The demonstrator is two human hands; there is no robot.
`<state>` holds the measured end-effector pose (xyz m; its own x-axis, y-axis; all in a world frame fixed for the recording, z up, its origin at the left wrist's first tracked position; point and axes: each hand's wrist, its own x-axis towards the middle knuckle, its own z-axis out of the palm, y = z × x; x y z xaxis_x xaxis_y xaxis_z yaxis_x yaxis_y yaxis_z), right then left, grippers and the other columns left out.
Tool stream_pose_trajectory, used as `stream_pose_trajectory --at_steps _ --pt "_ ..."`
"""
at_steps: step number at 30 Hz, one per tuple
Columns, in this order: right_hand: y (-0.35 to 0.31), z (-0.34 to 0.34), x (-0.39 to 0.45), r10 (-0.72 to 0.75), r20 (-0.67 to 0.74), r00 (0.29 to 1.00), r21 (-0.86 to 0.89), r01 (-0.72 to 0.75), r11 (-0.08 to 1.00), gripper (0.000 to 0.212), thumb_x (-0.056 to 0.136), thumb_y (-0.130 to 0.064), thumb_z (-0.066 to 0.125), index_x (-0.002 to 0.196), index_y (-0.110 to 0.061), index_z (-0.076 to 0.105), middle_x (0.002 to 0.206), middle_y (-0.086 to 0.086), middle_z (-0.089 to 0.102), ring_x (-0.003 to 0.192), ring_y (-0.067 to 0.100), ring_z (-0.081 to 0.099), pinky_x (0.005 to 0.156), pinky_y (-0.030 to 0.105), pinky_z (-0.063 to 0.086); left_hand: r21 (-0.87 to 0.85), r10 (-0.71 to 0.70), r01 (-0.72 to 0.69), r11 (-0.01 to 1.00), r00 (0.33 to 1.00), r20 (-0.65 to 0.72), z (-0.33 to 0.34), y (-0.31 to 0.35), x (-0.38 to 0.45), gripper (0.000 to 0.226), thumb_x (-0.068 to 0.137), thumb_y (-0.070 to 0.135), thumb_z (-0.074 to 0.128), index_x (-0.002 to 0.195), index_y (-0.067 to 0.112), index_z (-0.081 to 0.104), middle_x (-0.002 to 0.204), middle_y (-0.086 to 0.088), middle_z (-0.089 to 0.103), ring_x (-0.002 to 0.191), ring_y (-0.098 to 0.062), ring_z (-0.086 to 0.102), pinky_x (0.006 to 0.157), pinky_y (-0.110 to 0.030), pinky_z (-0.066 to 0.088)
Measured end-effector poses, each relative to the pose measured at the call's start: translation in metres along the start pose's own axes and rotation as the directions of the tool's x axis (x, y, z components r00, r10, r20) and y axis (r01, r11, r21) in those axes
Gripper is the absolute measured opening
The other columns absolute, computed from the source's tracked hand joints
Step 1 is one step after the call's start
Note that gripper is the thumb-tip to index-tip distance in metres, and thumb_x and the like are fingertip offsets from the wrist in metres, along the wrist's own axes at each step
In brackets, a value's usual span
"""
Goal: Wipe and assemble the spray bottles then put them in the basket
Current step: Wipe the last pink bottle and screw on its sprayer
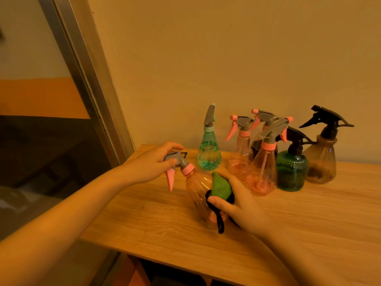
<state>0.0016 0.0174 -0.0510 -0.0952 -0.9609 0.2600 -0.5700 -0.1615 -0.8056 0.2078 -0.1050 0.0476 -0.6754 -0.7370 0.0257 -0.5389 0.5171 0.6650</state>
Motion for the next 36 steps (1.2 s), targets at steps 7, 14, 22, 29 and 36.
stream_pose_trajectory --at_steps 7,14,22,29,36 --pt "0.009 -0.004 -0.009 0.020 0.035 0.999 0.044 -0.022 0.999 0.077 0.070 -0.062 0.062 0.138 -0.035 0.037 0.129 -0.025 0.045 0.118 -0.010 0.044 0.094 0.012 0.040 -0.196 -0.187 0.205 0.959 0.977 0.106 -0.005 -0.008 -0.009 0.032 0.098 0.015 0.046 0.129 0.023 0.042 0.108 -0.005 0.061 0.081 -0.007 0.070 0.064 -0.023 0.058" --pt "-0.015 -0.011 0.017 -0.042 -0.001 0.999 -0.124 0.042 0.991 0.073 0.071 -0.062 0.061 0.132 -0.024 0.050 0.121 -0.009 0.057 0.106 0.003 0.054 0.091 0.025 0.046 -0.340 -0.149 0.161 0.926 0.987 0.063 0.008 -0.015 -0.005 0.036 0.097 0.013 0.049 0.131 0.021 0.045 0.115 -0.007 0.061 0.092 -0.020 0.070 0.081 -0.036 0.058" --pt "-0.017 -0.018 0.020 0.007 0.108 0.994 -0.149 0.009 0.989 0.078 0.073 -0.051 0.072 0.140 -0.024 0.041 0.126 -0.010 0.051 0.112 0.003 0.049 0.094 0.024 0.044 -0.273 -0.054 0.068 0.960 0.997 0.057 0.005 -0.023 -0.003 0.035 0.094 0.010 0.052 0.123 0.030 0.048 0.111 0.003 0.063 0.092 -0.012 0.069 0.077 -0.029 0.058" --pt "0.007 -0.026 -0.001 0.098 0.103 0.990 -0.010 -0.098 0.995 0.083 0.063 -0.063 0.068 0.136 -0.034 0.041 0.125 -0.016 0.054 0.109 -0.001 0.055 0.092 0.022 0.047 -0.258 -0.038 0.056 0.965 0.996 0.075 0.003 -0.029 -0.006 0.036 0.093 0.010 0.053 0.117 0.036 0.047 0.111 0.005 0.062 0.091 -0.011 0.069 0.069 -0.026 0.058" --pt "0.003 -0.026 0.001 0.078 0.071 0.994 0.024 -0.080 0.997 0.076 0.062 -0.058 0.068 0.130 -0.033 0.046 0.116 -0.020 0.055 0.104 -0.004 0.056 0.089 0.021 0.049 -0.157 0.030 -0.015 0.987 0.995 0.096 0.000 -0.027 -0.007 0.041 0.092 0.012 0.055 0.124 0.034 0.043 0.114 -0.002 0.062 0.093 -0.016 0.068 0.063 -0.034 0.059"
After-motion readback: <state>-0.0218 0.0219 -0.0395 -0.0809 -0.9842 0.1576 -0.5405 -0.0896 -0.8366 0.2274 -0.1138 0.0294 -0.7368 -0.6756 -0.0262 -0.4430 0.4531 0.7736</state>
